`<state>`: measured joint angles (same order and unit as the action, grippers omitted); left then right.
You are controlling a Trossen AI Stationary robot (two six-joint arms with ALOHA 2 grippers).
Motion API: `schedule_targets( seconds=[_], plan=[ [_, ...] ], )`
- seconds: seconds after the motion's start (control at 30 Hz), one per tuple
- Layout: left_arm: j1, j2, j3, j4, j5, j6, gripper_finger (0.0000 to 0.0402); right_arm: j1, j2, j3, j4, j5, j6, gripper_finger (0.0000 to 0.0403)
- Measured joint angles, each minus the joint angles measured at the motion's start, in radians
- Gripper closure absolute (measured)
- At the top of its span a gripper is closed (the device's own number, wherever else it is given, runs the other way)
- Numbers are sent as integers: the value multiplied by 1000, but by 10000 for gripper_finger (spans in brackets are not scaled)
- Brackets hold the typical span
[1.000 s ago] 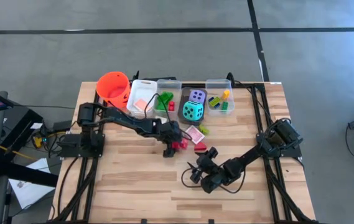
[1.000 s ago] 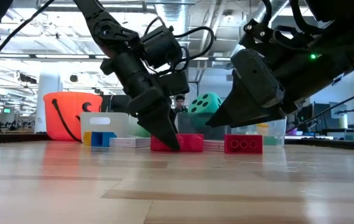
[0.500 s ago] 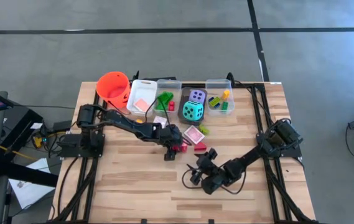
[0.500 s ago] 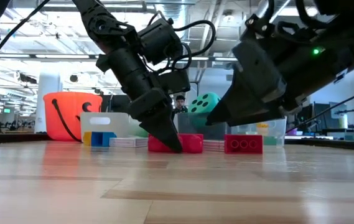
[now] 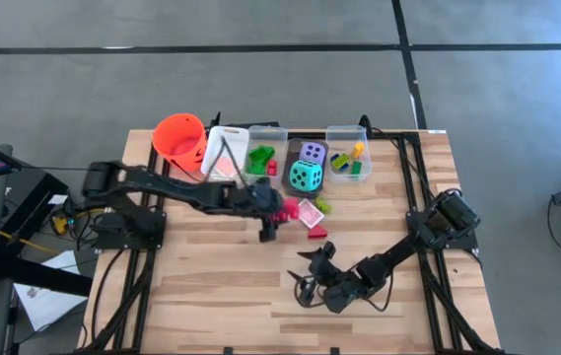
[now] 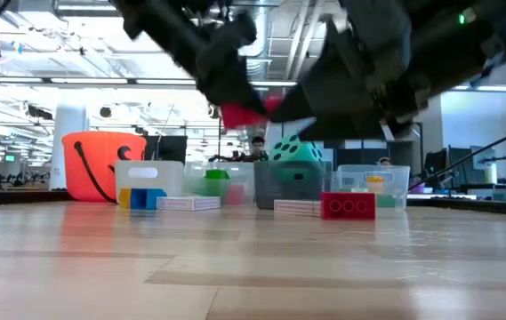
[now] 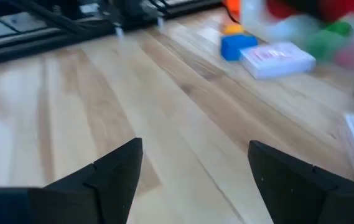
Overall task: Pick & Place Toys
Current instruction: Put the large red game piece into the left transparent bin
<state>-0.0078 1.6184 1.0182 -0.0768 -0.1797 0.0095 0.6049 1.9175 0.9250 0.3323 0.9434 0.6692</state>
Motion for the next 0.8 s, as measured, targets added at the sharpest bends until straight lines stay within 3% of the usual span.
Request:
schedule_targets(
  seconds=[0.23,0.37,0.53,0.63,0.8],
  plan=[
    [-3,-185,-1,-62,-20,-29,144,37,-4,68,2,45,-169,117],
    [-12,-238,0,-107,156,-107,144,66,-23,118,2,108,-391,117],
    [-69,-248,-1,-178,355,-255,143,129,-34,182,0,192,-819,117],
    [-124,-249,-1,-189,374,-301,143,155,-33,211,0,235,-994,117],
    [-205,-249,-1,-137,376,-352,143,151,-33,252,-2,233,-1114,117]
  ],
)
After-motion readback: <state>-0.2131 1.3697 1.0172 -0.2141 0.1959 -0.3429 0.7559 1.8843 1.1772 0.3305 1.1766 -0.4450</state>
